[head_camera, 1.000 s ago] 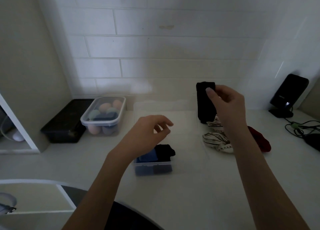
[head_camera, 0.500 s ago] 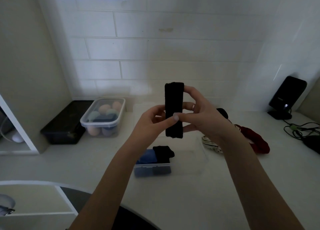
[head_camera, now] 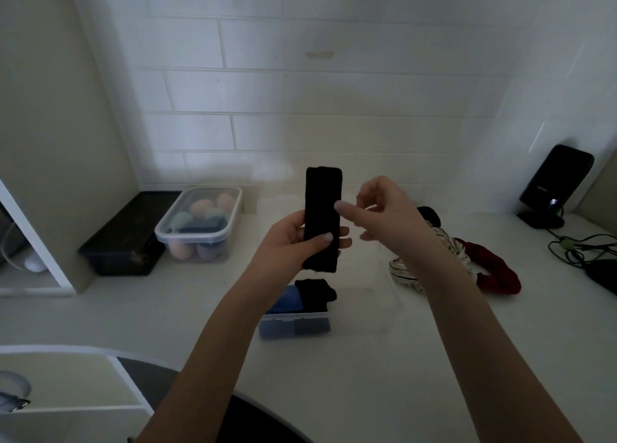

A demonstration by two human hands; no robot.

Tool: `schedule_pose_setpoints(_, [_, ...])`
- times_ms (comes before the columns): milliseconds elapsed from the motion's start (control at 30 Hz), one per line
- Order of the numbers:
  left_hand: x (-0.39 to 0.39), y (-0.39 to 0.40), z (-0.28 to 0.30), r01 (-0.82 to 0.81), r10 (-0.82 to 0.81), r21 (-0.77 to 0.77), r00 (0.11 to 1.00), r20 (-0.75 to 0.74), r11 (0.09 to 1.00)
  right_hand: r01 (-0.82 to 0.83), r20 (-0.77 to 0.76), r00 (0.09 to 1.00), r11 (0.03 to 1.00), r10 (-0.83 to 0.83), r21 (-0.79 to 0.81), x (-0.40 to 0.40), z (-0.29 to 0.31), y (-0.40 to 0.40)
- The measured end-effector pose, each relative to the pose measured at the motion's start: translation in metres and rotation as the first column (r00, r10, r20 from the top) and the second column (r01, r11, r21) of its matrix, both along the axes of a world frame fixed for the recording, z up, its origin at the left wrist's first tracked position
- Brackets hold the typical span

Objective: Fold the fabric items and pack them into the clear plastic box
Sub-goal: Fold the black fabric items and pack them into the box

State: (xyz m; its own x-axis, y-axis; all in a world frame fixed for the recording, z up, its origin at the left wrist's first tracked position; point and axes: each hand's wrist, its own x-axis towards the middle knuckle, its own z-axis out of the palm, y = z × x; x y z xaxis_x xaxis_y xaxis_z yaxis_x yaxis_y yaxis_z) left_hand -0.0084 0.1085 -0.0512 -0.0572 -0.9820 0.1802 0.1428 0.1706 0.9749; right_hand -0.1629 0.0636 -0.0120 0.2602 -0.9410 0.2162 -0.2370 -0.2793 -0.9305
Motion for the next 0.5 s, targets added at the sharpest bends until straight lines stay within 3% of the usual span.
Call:
schedule_pose_setpoints(67, [-0.001,0.001,0.001,0.017,-0.017,0.008,0.999,-0.031,1.000,-0.072,-0.003,0.997,0.981,0.074,0.179,-0.002,-0.002,-0.001])
schedule_pose_setpoints(133, [-0.002,0.003,0.002,0.026,-0.025,0.024,0.999,-0.041,0.999,-0.200,0.060,0.980,0.947,0.191,0.251,0.000,-0.004,0.001])
schedule_pose_setpoints(233, [-0.005,0.004,0.004,0.029,-0.029,0.028,0.999,-0.014,0.999,-0.253,0.165,0.958,0.964,0.236,0.085,0.005,-0.005,0.003])
schedule_pose_setpoints(367, [-0.006,0.006,0.006,-0.020,0.020,0.022,1.000,0.014,1.000,-0.176,0.130,0.972,0.972,0.197,-0.153,0.009,-0.007,0.003])
schedule_pose_setpoints(500, [-0.007,0.006,0.012,0.001,0.013,0.092,0.989,-0.150,0.996,-0.257,0.037,0.962,0.940,0.272,-0.226,0.009,-0.006,0.008])
